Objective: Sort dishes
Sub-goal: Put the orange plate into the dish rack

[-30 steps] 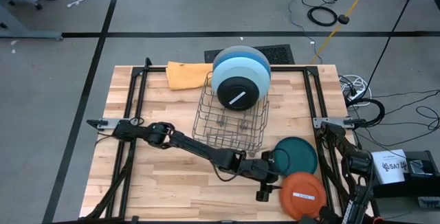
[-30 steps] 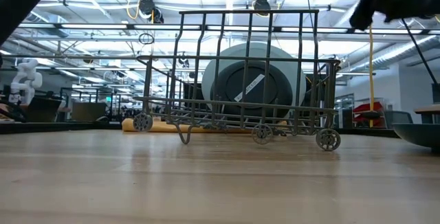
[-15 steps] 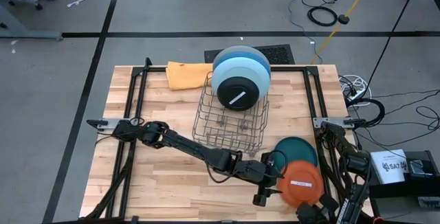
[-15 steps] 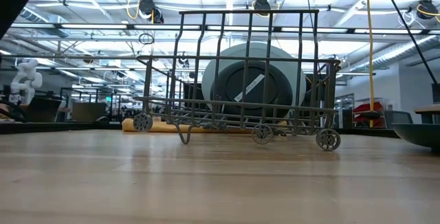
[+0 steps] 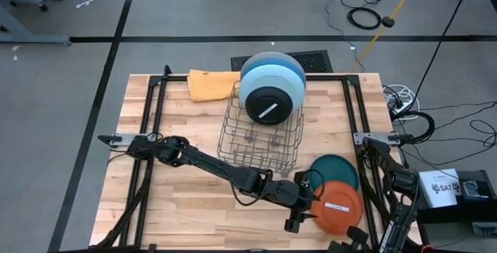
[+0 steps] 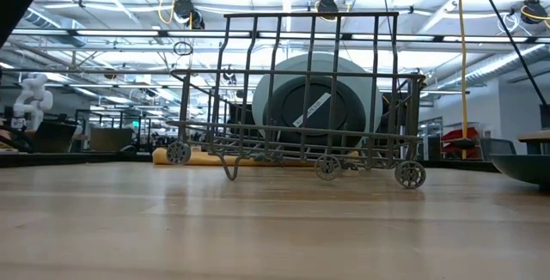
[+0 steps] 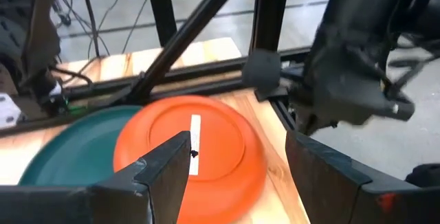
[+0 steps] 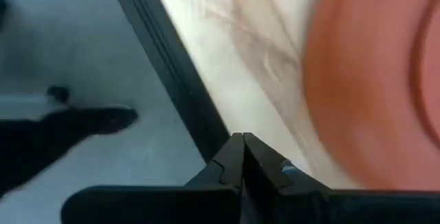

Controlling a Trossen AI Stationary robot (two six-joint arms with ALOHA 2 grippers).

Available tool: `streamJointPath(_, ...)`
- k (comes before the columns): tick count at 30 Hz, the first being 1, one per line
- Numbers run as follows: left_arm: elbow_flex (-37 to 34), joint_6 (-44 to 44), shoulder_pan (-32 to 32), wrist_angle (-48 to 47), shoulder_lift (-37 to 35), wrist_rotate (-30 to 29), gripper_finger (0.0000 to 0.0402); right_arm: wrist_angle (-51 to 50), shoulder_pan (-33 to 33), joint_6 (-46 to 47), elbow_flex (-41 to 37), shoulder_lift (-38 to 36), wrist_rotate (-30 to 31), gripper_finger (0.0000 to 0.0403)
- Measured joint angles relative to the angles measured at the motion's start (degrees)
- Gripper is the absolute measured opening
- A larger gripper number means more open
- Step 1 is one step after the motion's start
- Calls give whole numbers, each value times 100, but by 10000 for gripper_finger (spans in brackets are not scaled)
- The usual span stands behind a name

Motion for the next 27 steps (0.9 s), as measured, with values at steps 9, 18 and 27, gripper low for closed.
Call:
streamJointPath(9, -1, 11, -34, 33, -130, -1, 238, 154, -277, -651, -439, 99, -513, 0)
streamJointPath(18, 0, 556, -222, -99, -781, -184, 238, -541, -623, -737, -562, 134, -571, 0)
streamJointPath(27, 0, 792, -454, -397, -957, -321, 238, -897, -937, -445, -871, 133, -433, 0)
